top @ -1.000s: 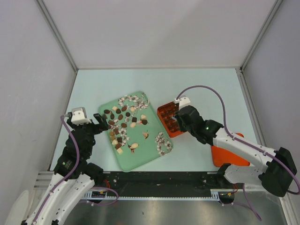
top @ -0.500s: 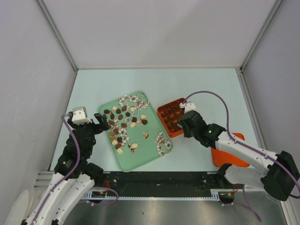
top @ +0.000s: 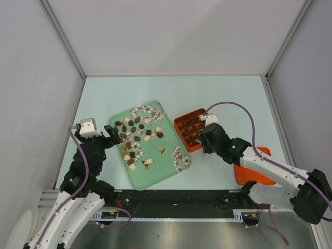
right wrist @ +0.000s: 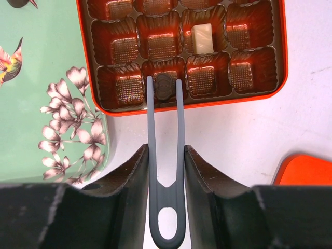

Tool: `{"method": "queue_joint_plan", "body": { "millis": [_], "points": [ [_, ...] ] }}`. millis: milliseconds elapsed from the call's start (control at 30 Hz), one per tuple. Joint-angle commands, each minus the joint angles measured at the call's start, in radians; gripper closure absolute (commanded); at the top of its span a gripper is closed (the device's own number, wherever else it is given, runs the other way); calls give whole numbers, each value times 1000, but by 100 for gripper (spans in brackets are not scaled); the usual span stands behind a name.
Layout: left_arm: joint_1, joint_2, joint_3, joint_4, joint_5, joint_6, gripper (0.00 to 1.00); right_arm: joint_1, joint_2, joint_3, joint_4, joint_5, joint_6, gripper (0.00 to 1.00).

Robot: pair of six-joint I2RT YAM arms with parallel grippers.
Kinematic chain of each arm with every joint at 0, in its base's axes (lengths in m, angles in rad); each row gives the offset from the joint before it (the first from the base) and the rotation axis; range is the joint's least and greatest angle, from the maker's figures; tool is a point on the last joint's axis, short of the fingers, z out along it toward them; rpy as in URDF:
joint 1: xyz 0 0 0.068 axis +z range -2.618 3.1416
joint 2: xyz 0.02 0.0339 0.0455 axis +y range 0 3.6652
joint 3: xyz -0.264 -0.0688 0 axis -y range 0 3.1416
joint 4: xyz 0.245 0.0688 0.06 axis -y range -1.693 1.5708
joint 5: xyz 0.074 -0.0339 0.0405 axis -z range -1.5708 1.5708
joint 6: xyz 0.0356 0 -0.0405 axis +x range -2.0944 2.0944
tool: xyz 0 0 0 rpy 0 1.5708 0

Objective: Pack the chocolate
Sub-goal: Place the fake chocolate in the packing box.

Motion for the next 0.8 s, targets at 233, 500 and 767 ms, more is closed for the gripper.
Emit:
{"method": "queue_joint_plan", "body": {
  "millis": [233, 500, 767],
  "points": [
    [9, 2, 1, 12, 7, 23, 8, -3, -38, 3, 15, 8, 3, 61],
    [9, 3, 1, 12, 9, 21, 8, 3, -74, 5, 56, -23, -14, 68],
    [9, 5, 1, 13, 9, 23, 8, 63, -65, 45, 90, -6, -66, 74]
  ]
}}
